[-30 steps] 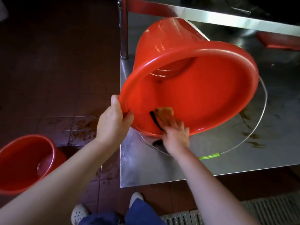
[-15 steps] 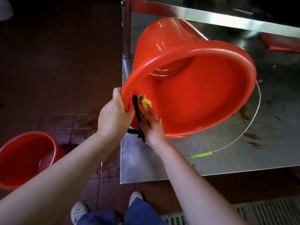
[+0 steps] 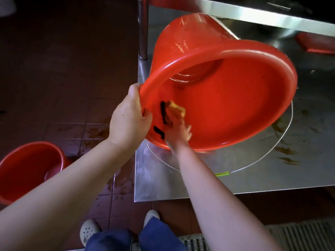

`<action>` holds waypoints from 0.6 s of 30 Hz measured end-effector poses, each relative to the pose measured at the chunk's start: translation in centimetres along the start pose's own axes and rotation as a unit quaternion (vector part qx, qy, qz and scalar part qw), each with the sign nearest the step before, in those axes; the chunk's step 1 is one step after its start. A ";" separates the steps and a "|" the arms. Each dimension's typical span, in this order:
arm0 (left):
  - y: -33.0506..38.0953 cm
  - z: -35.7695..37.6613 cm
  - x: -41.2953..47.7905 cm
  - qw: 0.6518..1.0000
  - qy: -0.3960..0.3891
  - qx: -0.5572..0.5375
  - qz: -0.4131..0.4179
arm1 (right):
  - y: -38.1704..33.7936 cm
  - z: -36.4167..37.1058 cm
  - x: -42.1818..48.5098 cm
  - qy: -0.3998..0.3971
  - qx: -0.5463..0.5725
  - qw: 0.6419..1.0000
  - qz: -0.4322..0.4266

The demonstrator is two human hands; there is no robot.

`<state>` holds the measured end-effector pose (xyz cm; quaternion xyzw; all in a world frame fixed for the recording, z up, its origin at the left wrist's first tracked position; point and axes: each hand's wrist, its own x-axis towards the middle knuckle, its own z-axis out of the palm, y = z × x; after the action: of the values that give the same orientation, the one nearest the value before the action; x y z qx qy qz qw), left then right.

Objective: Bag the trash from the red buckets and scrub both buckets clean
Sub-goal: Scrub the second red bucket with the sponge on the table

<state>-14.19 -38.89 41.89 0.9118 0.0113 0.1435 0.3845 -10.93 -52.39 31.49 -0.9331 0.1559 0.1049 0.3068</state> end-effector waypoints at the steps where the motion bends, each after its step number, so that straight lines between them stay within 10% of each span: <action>1: 0.0 0.1 0.0 1.000 0.002 0.000 -0.003 | -1.5 0.8 -0.1 -0.033 0.103 0.993 -0.052; 4: 0.1 0.0 0.2 1.000 0.002 0.017 0.011 | -2.2 1.8 -0.6 -0.020 0.215 0.960 -0.181; 12: 0.5 -0.2 0.8 0.998 0.000 0.041 0.044 | 6.2 -6.5 6.4 0.146 -0.385 0.899 -0.146; 18: 0.6 0.6 1.7 0.998 0.018 0.029 0.053 | 2.0 -3.1 7.0 0.145 -0.219 0.965 0.022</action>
<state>-12.46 -39.49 42.30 0.9193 -0.0262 0.1793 0.3494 -4.86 -57.35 30.85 -0.9791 0.1920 0.0069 0.0672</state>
